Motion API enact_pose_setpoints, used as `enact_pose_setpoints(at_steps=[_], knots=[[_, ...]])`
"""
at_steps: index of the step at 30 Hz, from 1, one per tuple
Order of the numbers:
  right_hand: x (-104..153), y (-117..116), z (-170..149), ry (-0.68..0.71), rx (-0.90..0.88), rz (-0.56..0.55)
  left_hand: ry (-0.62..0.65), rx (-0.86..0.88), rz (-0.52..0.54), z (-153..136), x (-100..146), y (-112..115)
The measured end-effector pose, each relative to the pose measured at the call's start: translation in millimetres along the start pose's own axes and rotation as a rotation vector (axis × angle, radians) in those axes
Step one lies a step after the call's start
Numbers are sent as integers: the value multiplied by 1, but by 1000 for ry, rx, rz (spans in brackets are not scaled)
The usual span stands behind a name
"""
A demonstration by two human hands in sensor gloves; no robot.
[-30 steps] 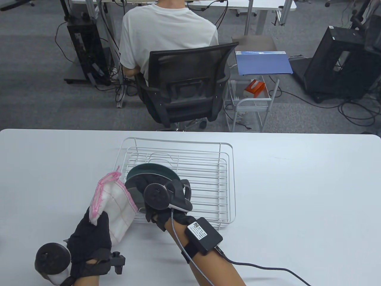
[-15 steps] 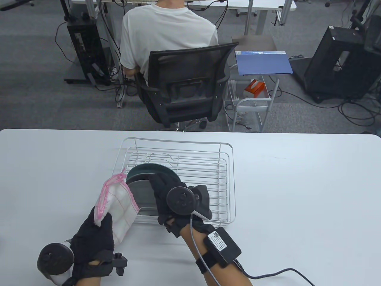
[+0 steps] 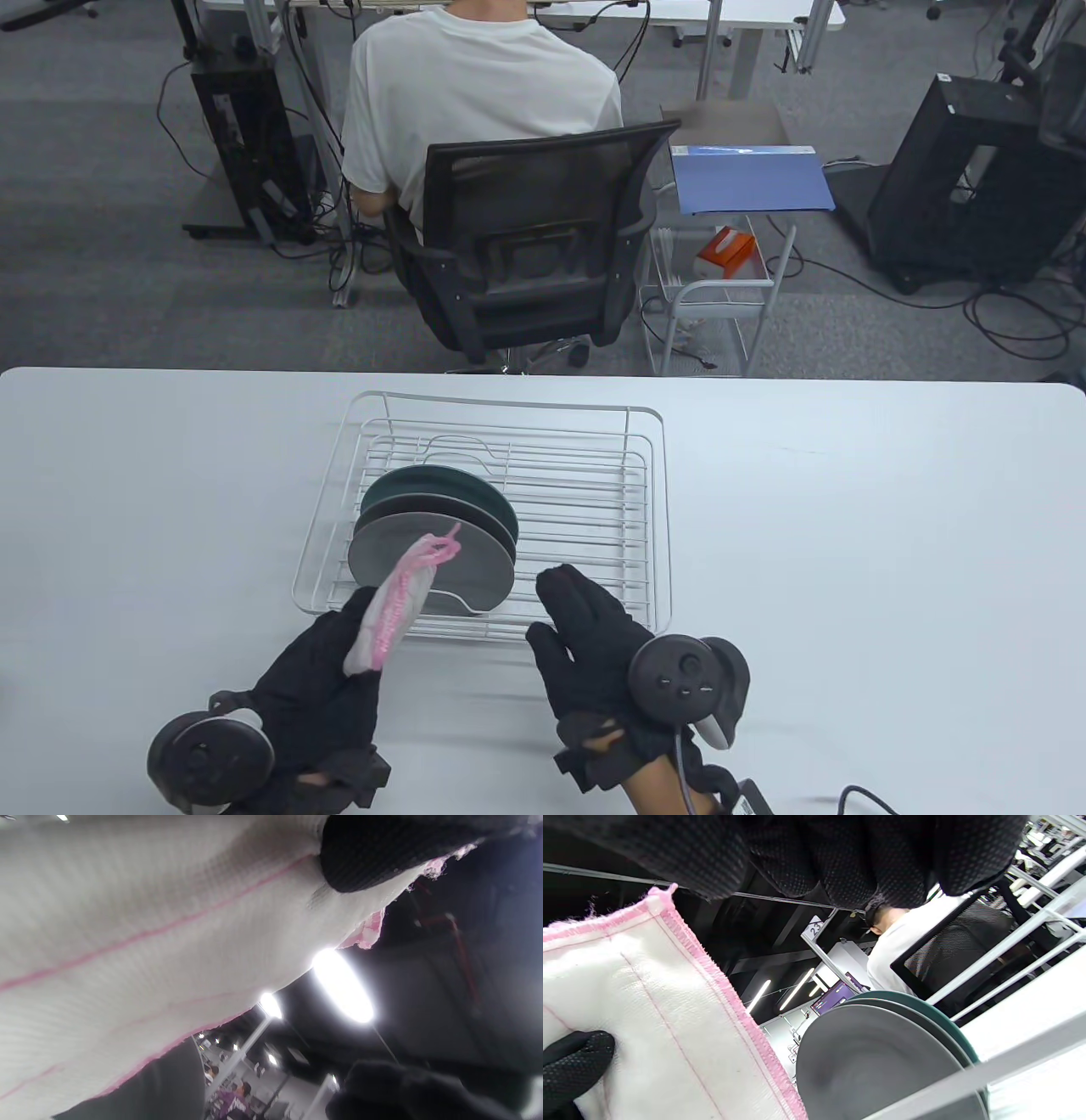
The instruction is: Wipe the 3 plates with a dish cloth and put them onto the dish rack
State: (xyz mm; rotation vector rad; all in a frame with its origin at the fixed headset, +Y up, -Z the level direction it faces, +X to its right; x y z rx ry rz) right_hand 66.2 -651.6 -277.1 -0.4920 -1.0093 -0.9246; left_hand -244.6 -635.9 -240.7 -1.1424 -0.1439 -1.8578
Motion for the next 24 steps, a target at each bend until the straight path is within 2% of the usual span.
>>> enact_pose_setpoints(at_steps=[2,5,7,11,15,17,20,24], knots=[[8,6,-11,-9,-24,-34,54,-39,-80,12,1,13],[18,11,-28,-18,-31,-61,134,-79,-272,28,3,40],[22,13,-38,-49,-36,-38,147,-110,-336,34,6,54],[25,12,-58,-131,-168,-84,159,-175,-502,38,14,84],[27,10,-68,-190,-270,-104,180,-326,-598,40,21,107],[27,13,-70,-201,-301,-114,185,-385,-608,42,24,114],[28,18,-75,-215,-362,-138,225,-581,-609,46,29,127],[29,18,-79,-232,-416,-140,205,-711,-711,41,38,152]])
Point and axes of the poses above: the tracker on the back of each hand, its own z axis roughly to the thumb side, its own x axis roughly from the fingertips to the wrist, y = z × x, the point moved 2 cm from there along -x, roughly from the wrist to the fingertips, and after that the axes turned 2 degrees about z, right-handed, at the moved point
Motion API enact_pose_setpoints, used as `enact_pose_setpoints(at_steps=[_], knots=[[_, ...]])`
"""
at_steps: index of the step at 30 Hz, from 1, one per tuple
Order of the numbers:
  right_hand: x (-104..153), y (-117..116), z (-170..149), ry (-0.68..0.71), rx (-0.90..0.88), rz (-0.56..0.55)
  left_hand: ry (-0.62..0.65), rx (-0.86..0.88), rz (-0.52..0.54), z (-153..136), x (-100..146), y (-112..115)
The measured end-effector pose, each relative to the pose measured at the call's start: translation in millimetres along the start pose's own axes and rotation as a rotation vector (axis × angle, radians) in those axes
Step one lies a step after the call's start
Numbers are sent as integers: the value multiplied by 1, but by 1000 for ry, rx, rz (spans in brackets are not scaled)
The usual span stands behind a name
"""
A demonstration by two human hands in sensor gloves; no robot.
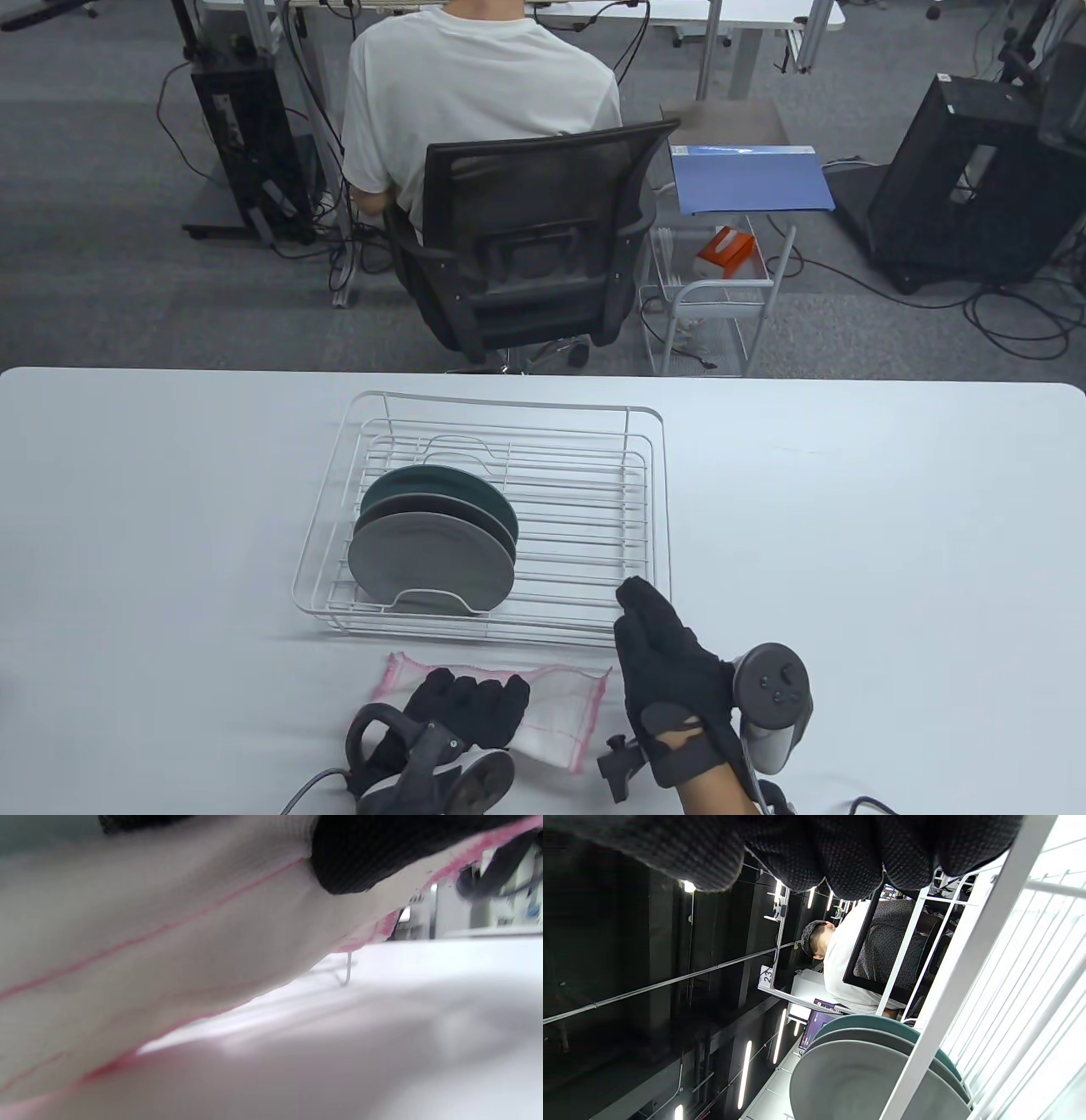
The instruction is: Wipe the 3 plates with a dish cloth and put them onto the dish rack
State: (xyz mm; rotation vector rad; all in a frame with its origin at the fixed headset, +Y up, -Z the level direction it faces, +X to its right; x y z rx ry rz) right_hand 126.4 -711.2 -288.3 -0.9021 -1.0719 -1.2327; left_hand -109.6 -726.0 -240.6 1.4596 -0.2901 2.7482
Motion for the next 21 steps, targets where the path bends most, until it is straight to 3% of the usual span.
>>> enact_pose_setpoints(at_steps=[2,6,12,21], knots=[[0,-1,2,2,-2,4,2,-25,-59,4,-4,11],[1,-2,5,15,-5,12,33,63,-383,11,-8,40],[1,-4,5,18,-10,30,22,107,-456,15,-4,43],[0,-11,2,5,-4,63,87,491,-602,16,-1,53]])
Point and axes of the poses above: the tracker on the back of each hand, its own z axis roughly to the thumb side, its own x axis roughly from the fingertips to the wrist, y = z × x, the point moved 2 cm from there along -x, roughly from the wrist to the fingertips, and after that the axes turned 2 degrees about z, right-handed, at the moved point
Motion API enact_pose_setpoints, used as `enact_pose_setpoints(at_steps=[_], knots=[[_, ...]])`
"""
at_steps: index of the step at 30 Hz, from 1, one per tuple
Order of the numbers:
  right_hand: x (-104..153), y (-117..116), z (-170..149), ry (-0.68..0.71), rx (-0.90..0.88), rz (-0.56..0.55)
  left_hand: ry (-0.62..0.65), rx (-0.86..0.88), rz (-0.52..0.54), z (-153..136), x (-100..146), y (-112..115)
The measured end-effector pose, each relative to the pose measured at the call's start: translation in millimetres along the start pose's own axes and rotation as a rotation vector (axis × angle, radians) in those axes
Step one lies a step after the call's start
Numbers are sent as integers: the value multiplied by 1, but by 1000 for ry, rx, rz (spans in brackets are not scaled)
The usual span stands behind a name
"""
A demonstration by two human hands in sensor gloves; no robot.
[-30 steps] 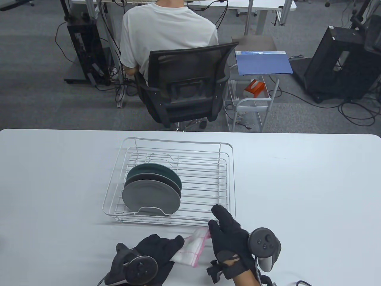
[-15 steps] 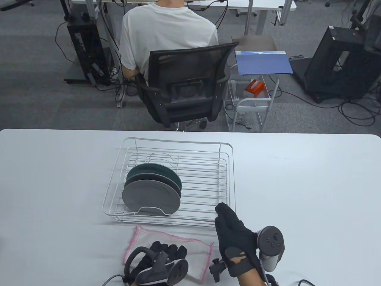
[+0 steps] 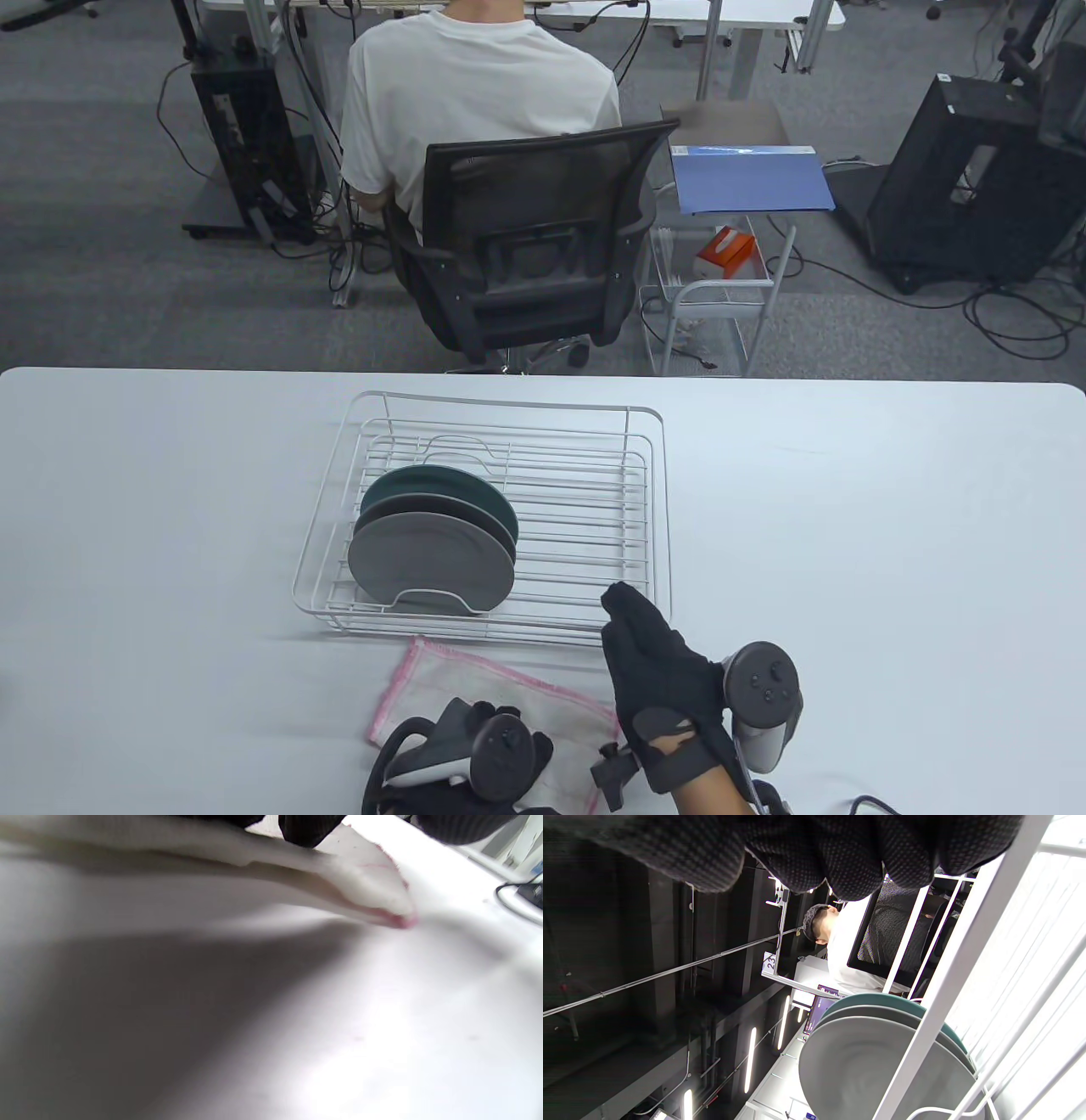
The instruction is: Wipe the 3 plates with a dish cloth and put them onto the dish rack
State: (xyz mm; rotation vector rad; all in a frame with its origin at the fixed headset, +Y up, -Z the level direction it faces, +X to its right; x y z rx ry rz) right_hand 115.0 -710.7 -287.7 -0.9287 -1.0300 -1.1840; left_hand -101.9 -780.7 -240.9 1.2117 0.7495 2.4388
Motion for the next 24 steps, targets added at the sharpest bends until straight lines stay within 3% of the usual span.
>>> enact_pose_setpoints(at_steps=[3,8,11,13,18,24], knots=[[-1,-3,0,2,13,16,6,-11,-1,-2,0,-2],[-1,-8,3,40,58,54,62,101,103,-12,10,-22],[-4,-15,10,118,111,176,163,309,255,-25,30,-44],[-3,-18,13,142,159,205,164,315,389,-34,46,-62],[-2,-21,14,149,191,210,-39,157,769,-70,87,-94],[-3,-21,10,138,227,215,-242,104,902,-106,109,-103]])
Point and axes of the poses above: the tracker on the back of each hand, its own z axis roughly to the thumb side, its own x axis roughly from the fingertips to the wrist, y = z × x, the point moved 2 cm from there along -x, roughly from the wrist to the fingertips, and after that the axes turned 2 degrees about z, right-handed, at the moved point
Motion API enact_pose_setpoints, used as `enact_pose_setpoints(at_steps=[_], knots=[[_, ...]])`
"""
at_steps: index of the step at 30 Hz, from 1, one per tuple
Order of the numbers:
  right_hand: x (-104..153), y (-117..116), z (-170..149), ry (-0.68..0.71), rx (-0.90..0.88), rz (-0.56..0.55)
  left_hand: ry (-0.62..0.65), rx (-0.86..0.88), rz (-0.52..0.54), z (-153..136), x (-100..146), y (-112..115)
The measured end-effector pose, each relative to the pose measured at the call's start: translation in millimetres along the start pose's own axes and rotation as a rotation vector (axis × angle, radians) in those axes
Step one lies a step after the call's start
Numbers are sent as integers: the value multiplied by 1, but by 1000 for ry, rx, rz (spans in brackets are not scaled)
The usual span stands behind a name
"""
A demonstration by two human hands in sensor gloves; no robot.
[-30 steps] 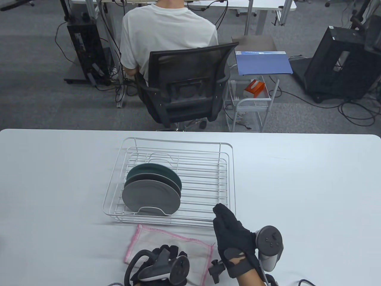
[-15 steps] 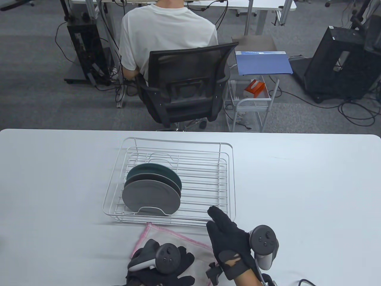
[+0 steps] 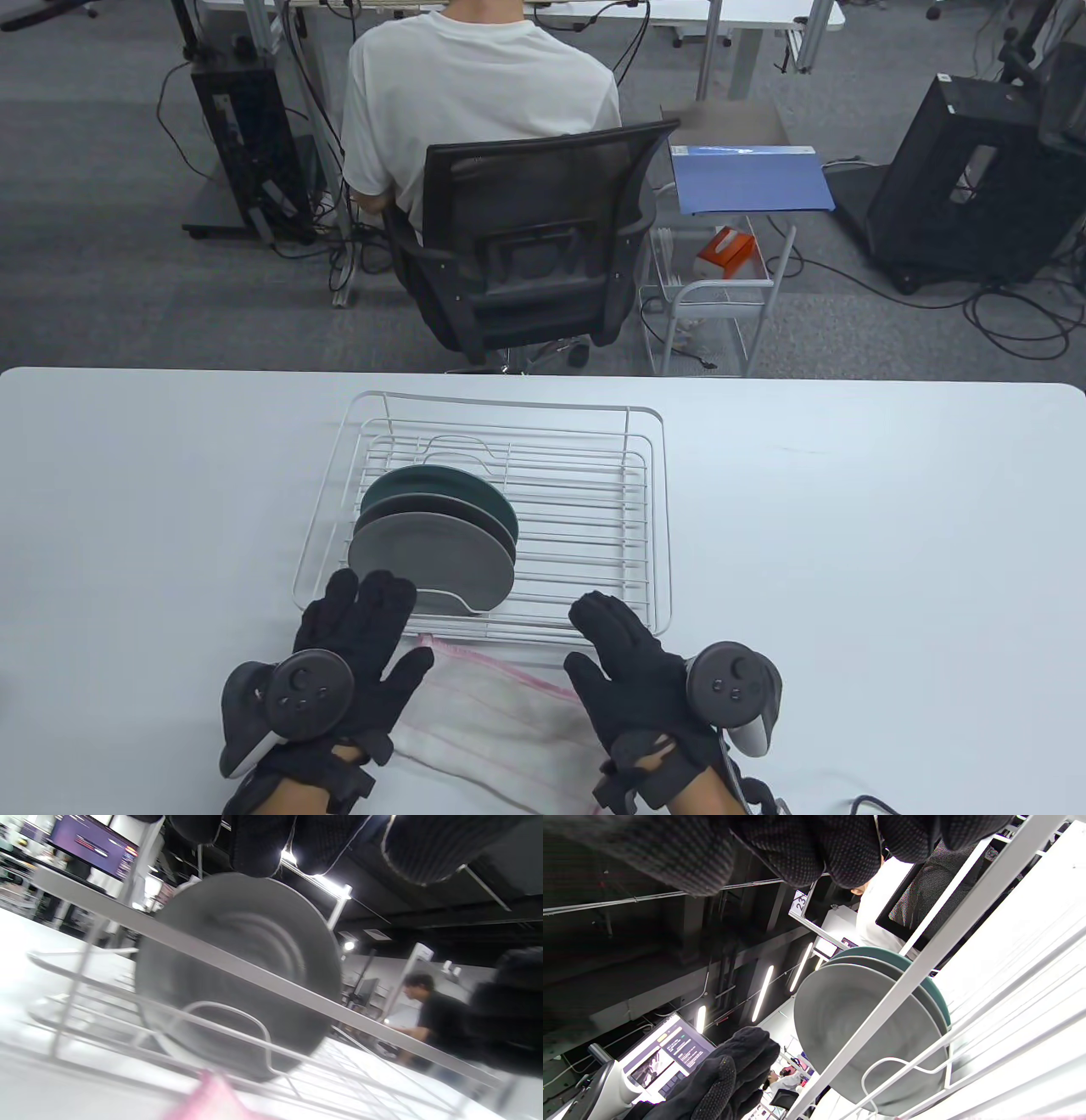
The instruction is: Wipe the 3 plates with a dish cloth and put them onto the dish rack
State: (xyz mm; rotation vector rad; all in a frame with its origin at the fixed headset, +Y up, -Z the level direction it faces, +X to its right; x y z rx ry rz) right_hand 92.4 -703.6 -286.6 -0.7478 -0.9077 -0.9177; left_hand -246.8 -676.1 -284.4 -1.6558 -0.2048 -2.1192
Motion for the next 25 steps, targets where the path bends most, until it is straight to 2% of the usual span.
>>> enact_pose_setpoints(at_steps=[8,25], knots=[[0,1,-1,0,50,23,-68,20,-6,-15,-4,2],[0,7,-2,-13,76,-4,-30,25,-12,-9,-3,3]])
Point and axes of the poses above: the tracker on the back of each hand, its own z axis roughly to the thumb side, its own x axis roughly from the fingertips to the wrist, y = z × x, the point moved 2 cm from there along -x, roughly from the wrist to the fingertips, and after that the axes turned 2 degrees about z, right-handed, at the moved point
